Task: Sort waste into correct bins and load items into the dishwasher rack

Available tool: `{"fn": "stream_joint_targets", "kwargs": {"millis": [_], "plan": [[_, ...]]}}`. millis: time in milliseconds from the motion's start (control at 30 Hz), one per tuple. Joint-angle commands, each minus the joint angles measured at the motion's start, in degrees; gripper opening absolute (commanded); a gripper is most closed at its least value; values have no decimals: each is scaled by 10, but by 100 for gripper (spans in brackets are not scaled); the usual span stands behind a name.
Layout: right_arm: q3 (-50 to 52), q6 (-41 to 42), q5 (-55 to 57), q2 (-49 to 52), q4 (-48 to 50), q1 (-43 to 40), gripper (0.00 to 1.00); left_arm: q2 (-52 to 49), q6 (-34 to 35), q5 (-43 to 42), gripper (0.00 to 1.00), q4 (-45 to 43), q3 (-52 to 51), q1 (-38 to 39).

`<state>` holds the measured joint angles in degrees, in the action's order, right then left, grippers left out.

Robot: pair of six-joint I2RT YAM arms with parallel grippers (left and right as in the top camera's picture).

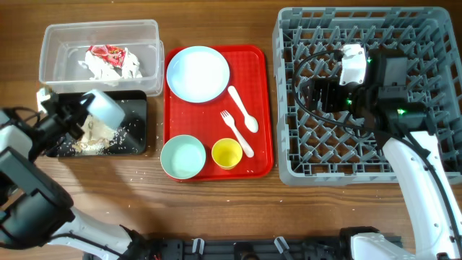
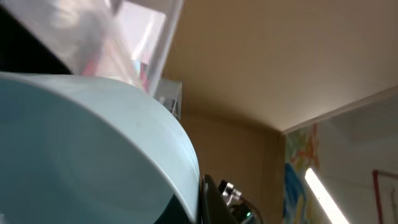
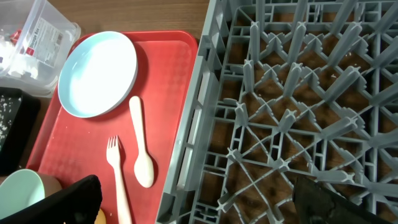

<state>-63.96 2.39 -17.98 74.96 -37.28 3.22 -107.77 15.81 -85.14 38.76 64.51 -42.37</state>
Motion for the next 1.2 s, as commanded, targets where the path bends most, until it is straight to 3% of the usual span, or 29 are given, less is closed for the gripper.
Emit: {"fn": "stream_joint_targets", "kwargs": {"millis": [0, 100, 200, 333, 467, 733, 767, 833, 900, 1167], "plan": [[-12, 8, -2, 6, 1, 2, 100, 105, 20, 76, 4, 0, 4, 72], [-12, 7, -1, 6, 1, 2, 100, 181, 31, 163, 4, -5, 4, 153], [-12, 7, -1, 6, 1, 2, 100, 245, 31, 434, 4, -9, 4, 354], [-12, 8, -1, 6, 1, 2, 100, 210, 29, 754, 4, -27, 4, 558], [-12, 7, -1, 6, 2, 2, 100, 150, 25, 867, 4, -63, 4, 659], [-12, 8, -1, 6, 4, 2, 100, 79, 25, 845, 6, -67, 4, 673], [-12, 8, -1, 6, 5, 2, 100, 79, 25, 836, 11, -69, 4, 673], [-12, 13, -1, 6, 10, 2, 100, 79, 25, 805, 35, -71, 4, 673], [-12, 52, -1, 6, 26, 2, 100, 82, 27, 785, 50, -71, 6, 673], [-12, 53, -2, 6, 32, 2, 100, 163, 13, 760, 57, 17, 46, 672]]}}
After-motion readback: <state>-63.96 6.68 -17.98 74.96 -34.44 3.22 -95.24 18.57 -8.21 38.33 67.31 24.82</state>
